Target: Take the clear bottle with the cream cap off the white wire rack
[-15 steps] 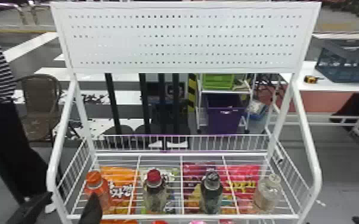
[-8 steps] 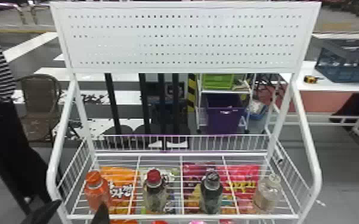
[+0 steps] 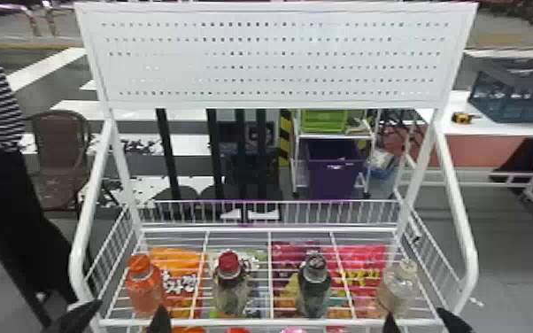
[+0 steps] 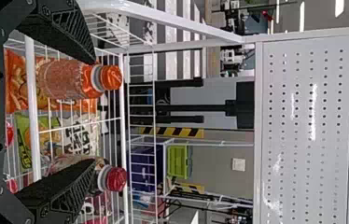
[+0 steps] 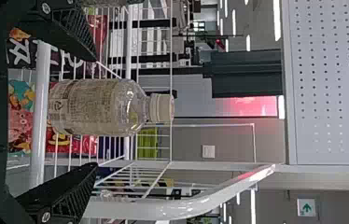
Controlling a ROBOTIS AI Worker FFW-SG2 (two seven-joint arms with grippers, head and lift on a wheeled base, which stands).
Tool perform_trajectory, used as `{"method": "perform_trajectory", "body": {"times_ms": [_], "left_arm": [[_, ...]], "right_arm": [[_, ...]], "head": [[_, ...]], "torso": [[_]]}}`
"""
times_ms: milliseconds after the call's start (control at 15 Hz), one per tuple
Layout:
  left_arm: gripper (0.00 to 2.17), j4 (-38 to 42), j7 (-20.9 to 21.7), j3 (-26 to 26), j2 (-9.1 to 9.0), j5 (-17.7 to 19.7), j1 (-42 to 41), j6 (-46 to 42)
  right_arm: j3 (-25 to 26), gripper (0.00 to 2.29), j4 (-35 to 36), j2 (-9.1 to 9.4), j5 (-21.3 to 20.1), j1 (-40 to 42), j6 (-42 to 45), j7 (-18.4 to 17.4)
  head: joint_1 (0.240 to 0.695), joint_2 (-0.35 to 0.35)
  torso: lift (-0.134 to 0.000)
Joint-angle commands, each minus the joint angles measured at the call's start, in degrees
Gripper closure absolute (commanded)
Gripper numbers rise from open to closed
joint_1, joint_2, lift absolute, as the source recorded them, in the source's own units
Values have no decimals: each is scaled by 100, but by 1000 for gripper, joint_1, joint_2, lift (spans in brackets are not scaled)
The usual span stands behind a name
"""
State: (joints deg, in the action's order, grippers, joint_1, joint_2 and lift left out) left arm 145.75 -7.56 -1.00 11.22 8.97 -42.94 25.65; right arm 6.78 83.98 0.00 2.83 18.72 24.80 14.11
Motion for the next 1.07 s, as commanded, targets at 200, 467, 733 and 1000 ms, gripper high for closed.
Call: {"method": "perform_trajectory", "body": {"times_ms": [200, 467, 733, 1000], "left_arm": [[140, -2, 0, 39, 46, 0, -48, 15], [140, -11, 0, 48, 46, 0, -83, 15], [140, 15, 0, 39, 38, -9, -109, -3], [140, 41, -26, -5, 38, -9, -118, -20]], "right_arm": [[-36, 97, -611, 5, -274, -668, -85, -128], [-71, 97, -725, 5, -336, -975, -419, -154], [-98, 923, -646, 5, -388, -1063, -824, -154], [-159, 1679, -83, 5, -344, -791, -912, -295]], "head": [[499, 0], [499, 0], [499, 0], [499, 0]], "torso": [[0], [0], [0], [0]]}}
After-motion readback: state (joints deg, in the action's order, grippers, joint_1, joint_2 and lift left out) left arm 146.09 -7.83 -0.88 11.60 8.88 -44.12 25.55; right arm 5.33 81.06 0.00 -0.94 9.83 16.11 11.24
